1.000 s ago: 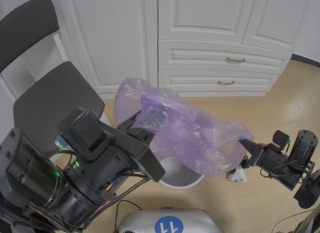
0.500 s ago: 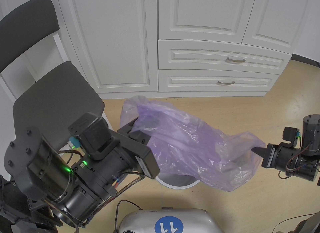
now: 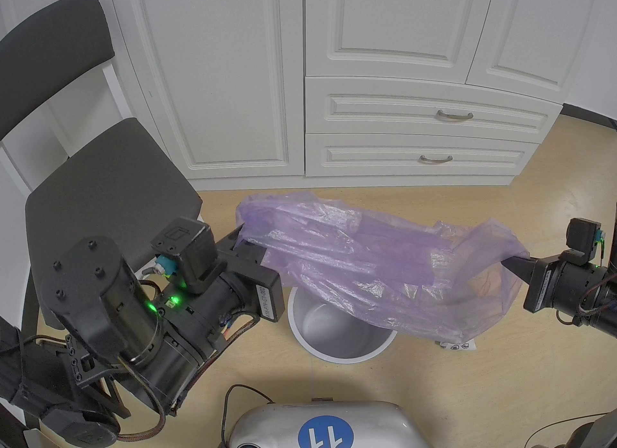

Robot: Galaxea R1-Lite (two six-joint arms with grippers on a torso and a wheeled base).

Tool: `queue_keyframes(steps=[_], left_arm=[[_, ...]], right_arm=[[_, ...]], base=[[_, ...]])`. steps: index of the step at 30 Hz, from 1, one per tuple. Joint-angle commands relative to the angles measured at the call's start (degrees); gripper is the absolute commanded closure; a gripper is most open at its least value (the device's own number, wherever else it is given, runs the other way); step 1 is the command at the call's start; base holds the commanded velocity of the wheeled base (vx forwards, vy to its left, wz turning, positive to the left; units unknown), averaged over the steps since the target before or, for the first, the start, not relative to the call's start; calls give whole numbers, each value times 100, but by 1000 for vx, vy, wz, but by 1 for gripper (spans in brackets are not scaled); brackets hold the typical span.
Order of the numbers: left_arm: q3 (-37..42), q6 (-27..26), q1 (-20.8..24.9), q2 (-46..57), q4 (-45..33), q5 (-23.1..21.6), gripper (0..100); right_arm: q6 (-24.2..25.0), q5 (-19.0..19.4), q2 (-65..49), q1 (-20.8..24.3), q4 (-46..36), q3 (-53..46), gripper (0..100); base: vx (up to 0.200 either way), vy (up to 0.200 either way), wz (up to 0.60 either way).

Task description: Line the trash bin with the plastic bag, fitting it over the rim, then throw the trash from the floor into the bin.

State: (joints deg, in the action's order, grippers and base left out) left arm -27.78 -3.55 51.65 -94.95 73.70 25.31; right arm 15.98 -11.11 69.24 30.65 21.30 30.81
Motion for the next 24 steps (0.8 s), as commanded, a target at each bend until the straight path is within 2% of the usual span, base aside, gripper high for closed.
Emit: queue_keyframes(steps=[1, 8, 15, 19, 24], left_arm=[[-8, -6, -182, -15, -225, 9, 100], [-52, 21, -586, -94, -673, 9, 100], [-96, 73, -604, -340, -700, -35, 100], [-166, 372, -604, -568, -708, -35, 100], [-184, 434, -639, -639, -735, -79, 100]], right_arm=[[-746, -14, 160, 64, -135, 84, 100], [-948, -6, 54, 73, -152, -163, 100], [-1018, -6, 10, 117, -152, -224, 100], [-1018, -23, 204, 108, -126, -250, 100], [-1009, -32, 555, 29, -91, -303, 100]], base=[[0, 0, 0], [0, 0, 0], [0, 0, 0], [0, 0, 0], [0, 0, 0]])
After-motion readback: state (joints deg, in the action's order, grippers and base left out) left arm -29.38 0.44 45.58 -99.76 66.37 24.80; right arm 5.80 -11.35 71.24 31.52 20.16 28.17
